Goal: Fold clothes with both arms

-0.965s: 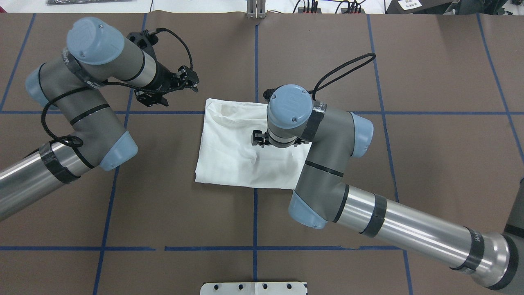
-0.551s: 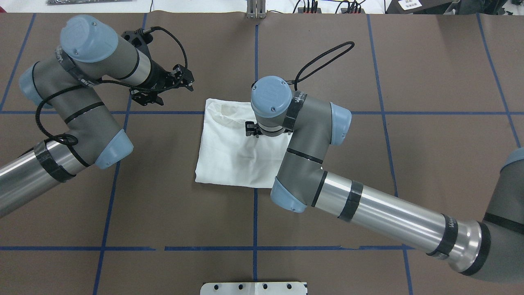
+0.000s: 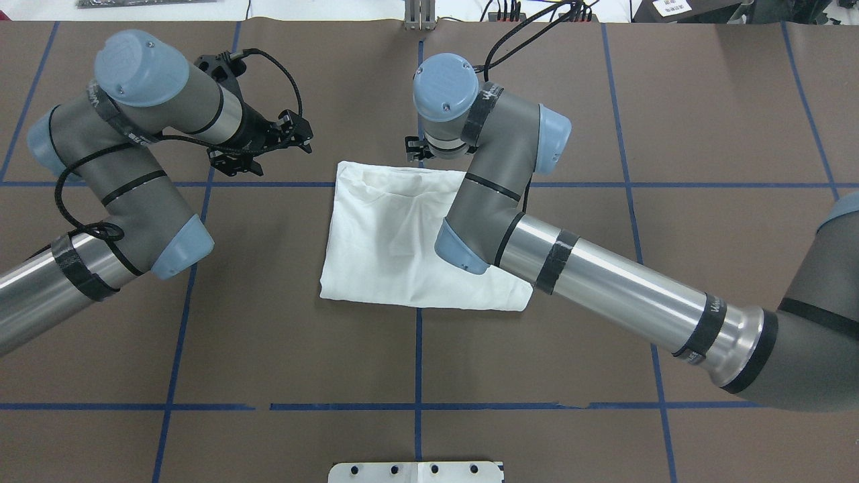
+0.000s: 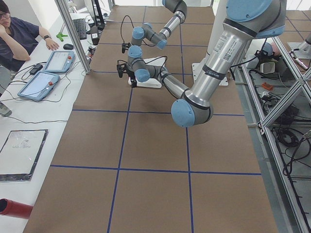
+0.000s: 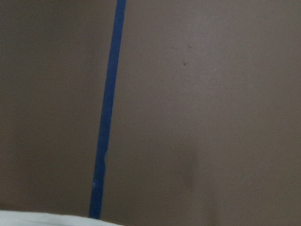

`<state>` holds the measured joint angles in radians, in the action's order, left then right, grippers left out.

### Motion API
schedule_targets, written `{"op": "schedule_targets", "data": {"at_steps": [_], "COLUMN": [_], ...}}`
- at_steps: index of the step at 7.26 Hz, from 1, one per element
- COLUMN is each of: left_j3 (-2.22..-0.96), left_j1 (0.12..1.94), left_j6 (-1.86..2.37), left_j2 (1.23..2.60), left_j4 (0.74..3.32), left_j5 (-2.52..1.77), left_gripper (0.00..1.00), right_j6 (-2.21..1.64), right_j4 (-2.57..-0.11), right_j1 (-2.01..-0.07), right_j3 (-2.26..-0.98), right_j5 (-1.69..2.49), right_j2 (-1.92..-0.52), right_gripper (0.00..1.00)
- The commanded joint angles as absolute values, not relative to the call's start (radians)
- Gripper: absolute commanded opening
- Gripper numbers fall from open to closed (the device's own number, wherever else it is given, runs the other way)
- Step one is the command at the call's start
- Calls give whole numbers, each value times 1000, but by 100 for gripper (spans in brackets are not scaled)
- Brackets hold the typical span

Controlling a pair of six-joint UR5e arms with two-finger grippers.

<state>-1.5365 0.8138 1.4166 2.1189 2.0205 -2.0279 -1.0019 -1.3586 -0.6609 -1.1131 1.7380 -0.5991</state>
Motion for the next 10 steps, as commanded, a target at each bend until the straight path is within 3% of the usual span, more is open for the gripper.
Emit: {"op": "schedule_targets", "data": {"at_steps": [1,5,7,10], "left_j3": [-1577,-1643,-1629,-1561], "left_j1": [862,1125,1239,1255], "left_j6": [1193,648,614,617], "left_j2": [2044,1811,1763,1730], "left_j4": [2025,2011,2004,2177], "left_j5": [-2031,-2060,-2138,-2062], "left_gripper": [100,100,100,100], "right_j6": [-956,-614,-443,-391], "right_j4": [-1411,-1588,-1582,-1549], "right_j1": [-766,-1021,-1158,-1199], "right_j3": [-1175,-1604,-1686,-1678], "right_j5": [1857,2025,2193,2171], "right_j2": [-636,-1016,-1209,-1346], "right_gripper": [100,100,100,100]}}
